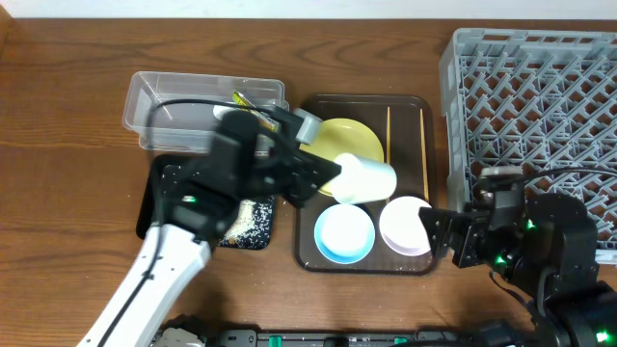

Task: Sort waste into correct bins and load items into the dishwasher rack
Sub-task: 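Lift the white cup and hand it to the right gripper, then carry the white cup with the right gripper into the dish rack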

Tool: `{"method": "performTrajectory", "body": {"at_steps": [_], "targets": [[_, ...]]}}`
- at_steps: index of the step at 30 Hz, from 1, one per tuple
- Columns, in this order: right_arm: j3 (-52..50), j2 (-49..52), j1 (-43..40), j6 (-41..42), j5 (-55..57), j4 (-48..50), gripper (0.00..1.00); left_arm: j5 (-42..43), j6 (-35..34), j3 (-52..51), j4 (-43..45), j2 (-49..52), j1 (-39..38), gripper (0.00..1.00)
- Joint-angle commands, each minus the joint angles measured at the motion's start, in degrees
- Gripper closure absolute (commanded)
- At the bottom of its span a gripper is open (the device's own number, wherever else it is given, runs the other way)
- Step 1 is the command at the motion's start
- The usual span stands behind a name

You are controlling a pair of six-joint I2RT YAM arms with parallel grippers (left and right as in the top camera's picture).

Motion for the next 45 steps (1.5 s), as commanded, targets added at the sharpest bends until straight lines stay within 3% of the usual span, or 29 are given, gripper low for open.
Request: {"method": "performTrajectory", "body": {"at_steps": [1,4,9,28,32,39,40,41,43,45], "targets": [[0.7,0.0,0.1,-10.7,-17.2,4.5,0.11,29.6,-3.1,1.4,3.3,-1.5,5.8,0.94],[0.7,1.0,0.2,-10.7,-26.6,11.3,0.09,35.6,-5.2,1.4,5.9,-1.5,8.0,0.94],[0.7,3.9,0.2,-12.6,-40.9,20.8,0.10,36.7,-5.2,1.4,5.8,-1.5,8.0,0.94],[0.7,10.7,5.5,-12.6,-48.1,26.0,0.29,36.0,-5.1,1.4,6.7,-1.4,8.0,0.94],[0.7,11.2,5.7,-12.6,-48.0,25.7,0.43,36.0,-5.2,1.4,6.7,-1.4,8.0,0.94],[0.7,11.6,5.7,-12.5,-44.9,25.5,0.52,36.0,-5.2,1.4,6.7,-1.4,8.0,0.94],[0.7,11.6,5.7,-12.5,-43.9,25.3,0.53,36.0,-5.2,1.4,6.7,-1.4,8.0,0.93],[0.7,11.4,5.6,-12.5,-42.1,25.0,0.53,36.1,-5.2,1.4,6.7,-1.4,8.1,0.83],[0.7,10.8,5.1,-11.3,-37.3,23.8,0.54,36.1,-5.2,1.4,6.7,-1.4,8.1,0.54],[0.8,9.5,3.7,-10.3,-31.6,21.5,0.55,36.1,-5.4,1.4,6.7,-1.4,8.1,0.46]]}}
